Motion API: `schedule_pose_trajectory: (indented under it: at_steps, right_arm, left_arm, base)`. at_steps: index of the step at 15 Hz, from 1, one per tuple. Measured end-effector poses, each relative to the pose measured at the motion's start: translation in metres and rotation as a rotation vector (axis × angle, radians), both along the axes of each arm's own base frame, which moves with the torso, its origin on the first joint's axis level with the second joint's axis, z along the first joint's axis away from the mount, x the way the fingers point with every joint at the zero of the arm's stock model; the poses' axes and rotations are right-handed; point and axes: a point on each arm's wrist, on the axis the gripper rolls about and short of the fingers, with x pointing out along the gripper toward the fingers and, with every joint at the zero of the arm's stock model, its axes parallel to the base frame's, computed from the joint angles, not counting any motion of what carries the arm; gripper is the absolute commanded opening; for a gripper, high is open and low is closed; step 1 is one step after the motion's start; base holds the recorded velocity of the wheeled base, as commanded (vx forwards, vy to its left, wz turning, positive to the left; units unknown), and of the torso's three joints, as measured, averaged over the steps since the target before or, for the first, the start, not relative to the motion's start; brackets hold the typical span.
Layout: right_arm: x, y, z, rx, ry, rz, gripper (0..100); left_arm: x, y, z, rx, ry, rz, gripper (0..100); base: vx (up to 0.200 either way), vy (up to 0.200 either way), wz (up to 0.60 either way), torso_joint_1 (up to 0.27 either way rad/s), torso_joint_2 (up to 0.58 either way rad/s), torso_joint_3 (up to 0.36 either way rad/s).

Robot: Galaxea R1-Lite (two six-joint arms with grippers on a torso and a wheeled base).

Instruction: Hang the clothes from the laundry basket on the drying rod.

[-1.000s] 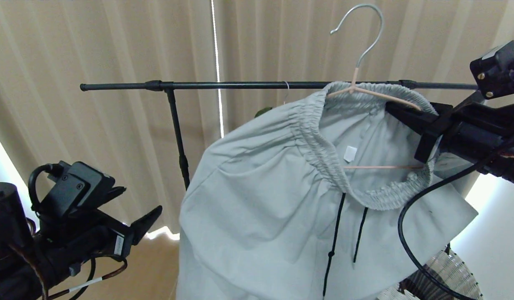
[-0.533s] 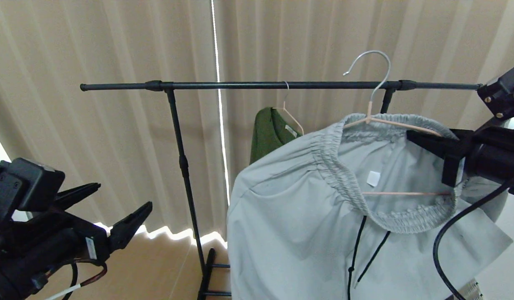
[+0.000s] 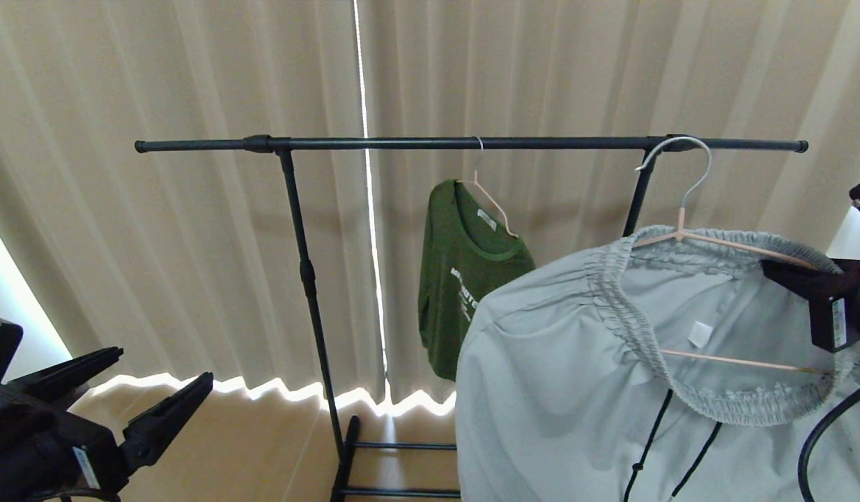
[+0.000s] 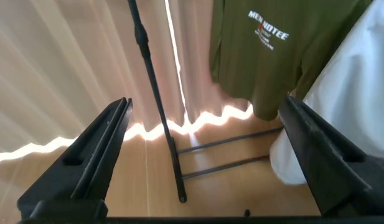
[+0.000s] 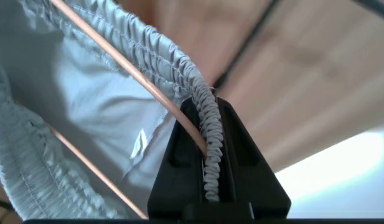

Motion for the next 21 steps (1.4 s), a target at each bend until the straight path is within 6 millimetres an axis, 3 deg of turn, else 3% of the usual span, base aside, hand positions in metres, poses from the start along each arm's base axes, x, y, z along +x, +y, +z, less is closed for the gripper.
schedule_pose_trajectory:
  at_steps: [8,15,21]
  right_arm:
    - [-0.016,-0.038,-0.001,-0.202,0.02,-0.358,0]
    - [-0.016,-0.042,0.007,-0.153,-0.019,-0.395,0]
    - [-0.015,-0.042,0.006,-0.132,-0.02,-0.399,0]
  left_arm:
    - [-0.018,0.007,-0.001,-0.028,-0.056,-0.047,100]
    - [-0.021,0.008,0.001,-0.028,-0.074,-0.044,100]
    - [-0.02,0.008,0.003,-0.028,-0.077,-0.042,100]
  base:
    - [0.0,0.0,0.0,0.0,0.0,0.0]
    - [0.0,0.0,0.0,0.0,0.0,0.0]
    - [0.2,0.0,0.0,-0.001,0.0,0.006]
